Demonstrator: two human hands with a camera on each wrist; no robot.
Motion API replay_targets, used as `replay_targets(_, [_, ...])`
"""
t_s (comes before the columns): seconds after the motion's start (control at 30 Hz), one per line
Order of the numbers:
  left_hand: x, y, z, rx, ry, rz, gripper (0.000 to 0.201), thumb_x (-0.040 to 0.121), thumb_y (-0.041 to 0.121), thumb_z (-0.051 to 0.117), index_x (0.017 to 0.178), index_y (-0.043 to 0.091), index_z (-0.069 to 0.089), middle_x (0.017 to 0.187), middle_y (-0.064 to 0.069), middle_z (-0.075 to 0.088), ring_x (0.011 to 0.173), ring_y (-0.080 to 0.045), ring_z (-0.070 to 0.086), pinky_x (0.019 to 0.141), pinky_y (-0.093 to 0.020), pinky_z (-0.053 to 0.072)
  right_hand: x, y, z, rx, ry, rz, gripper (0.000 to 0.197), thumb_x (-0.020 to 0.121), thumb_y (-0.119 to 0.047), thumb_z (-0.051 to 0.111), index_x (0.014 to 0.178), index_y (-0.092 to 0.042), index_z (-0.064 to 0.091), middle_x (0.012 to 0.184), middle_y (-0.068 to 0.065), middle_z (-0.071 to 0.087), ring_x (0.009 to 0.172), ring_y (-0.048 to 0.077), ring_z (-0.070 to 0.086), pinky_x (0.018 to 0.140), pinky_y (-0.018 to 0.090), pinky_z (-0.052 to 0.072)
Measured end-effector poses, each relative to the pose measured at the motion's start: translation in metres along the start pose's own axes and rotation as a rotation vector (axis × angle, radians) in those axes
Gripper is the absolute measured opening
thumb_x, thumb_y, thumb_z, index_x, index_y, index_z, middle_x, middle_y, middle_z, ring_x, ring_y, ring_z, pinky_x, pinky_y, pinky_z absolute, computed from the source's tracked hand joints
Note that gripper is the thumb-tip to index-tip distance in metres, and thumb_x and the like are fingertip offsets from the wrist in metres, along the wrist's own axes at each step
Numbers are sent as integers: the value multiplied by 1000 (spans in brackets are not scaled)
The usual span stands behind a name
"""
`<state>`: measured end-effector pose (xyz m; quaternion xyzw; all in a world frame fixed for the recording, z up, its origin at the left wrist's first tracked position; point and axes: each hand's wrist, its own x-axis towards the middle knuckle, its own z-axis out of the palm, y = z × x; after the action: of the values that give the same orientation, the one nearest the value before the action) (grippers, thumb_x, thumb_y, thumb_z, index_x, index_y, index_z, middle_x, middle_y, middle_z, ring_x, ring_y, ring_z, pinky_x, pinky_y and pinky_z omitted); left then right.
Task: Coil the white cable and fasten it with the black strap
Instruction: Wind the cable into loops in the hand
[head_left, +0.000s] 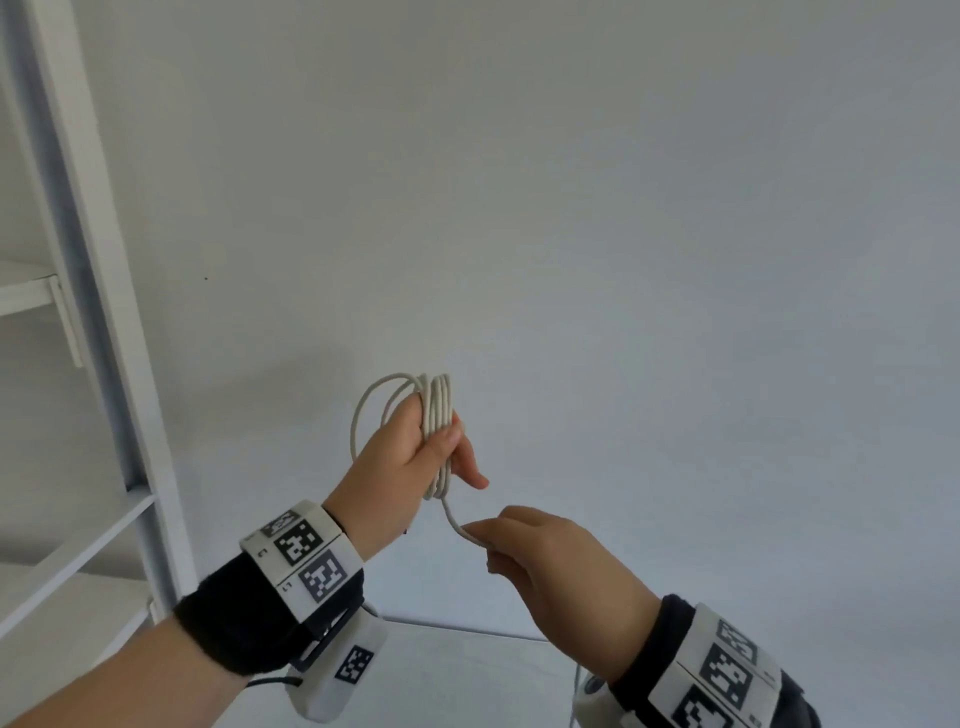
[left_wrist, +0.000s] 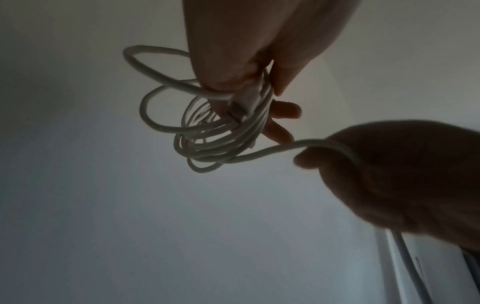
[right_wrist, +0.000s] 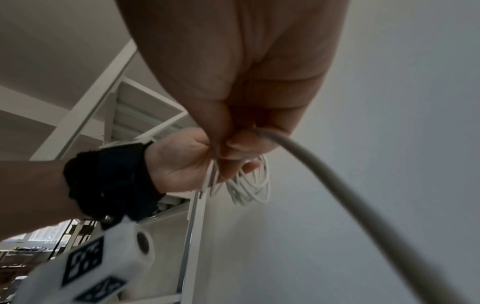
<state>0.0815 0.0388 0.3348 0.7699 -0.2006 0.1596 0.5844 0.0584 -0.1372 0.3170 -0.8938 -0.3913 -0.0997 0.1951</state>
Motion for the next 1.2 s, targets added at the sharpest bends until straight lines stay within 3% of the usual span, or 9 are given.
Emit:
replay_targets(0.13, [-6,-1,4,64,-61,-10,15,96,18,41,90,9,50,69,4,68,65,-7,64,62,-19,48,6,-7,-11,-39,102,-24,21,85,-19,52,102,-24,64,88,-6,60,74,10,57,66,16,42])
replay_targets(0.3, [-9,-3,8,-4,-141,-49,15,95,20,45,90,6,49,62,4,62,56,-19,63,59,-37,50,9,-14,-24,-63,186,-13,31,85,-43,33,86,-31,62,83,-11,53,64,11,55,55,32,51])
replay_targets(0.4, [-11,-3,10,-24,-173,-51,16,94,25,46,84,13,50,57,3,58,51,-20,58,56,-39,50,9,-20,-28,-44,220,21,17,83,-44,37,86,-31,48,82,-8,54,62,14,52,54,35,49])
replay_targets(0.5, [-17,-2,14,-38,-263,-52,17,95,29,43,82,19,49,50,6,54,44,-16,49,49,-29,45,11,-19,-32,-18,212,53,21,84,-31,55,83,-31,34,82,-8,54,57,9,44,54,28,43])
replay_targets(0.57, [-20,-1,16,-88,-279,-73,28,95,34,41,84,10,48,48,6,49,42,-14,41,46,-25,41,12,-15,-34,-40,211,28,25,84,-29,60,81,-30,35,80,-10,53,56,3,42,55,25,42])
replay_targets(0.63, [-21,-1,17,-171,-285,-102,35,95,32,40,84,-2,43,52,8,43,41,-12,35,44,-27,33,12,-10,-37,-29,215,15,24,82,-32,63,78,-30,40,77,-12,51,61,-1,45,55,20,40])
replay_targets(0.77, [-22,1,18,-223,-312,-145,33,96,26,38,79,-2,38,53,11,38,44,-7,29,47,-38,17,12,0,-41,-13,227,24,30,74,-49,65,72,-28,44,66,-16,42,61,3,44,53,18,37])
replay_targets(1.03, [-23,5,17,-231,-344,-204,34,87,45,43,74,14,50,58,5,36,48,-9,28,40,-19,22,16,17,-43,24,310,32,40,63,-62,63,64,-27,44,60,-14,42,56,7,41,51,17,35])
replay_targets(1.2, [-23,8,18,-260,-395,-243,57,78,56,54,86,0,50,56,10,37,45,-7,26,39,-14,24,16,26,-44,51,342,24,41,64,-61,62,61,-23,47,58,-11,44,56,7,41,51,16,35])
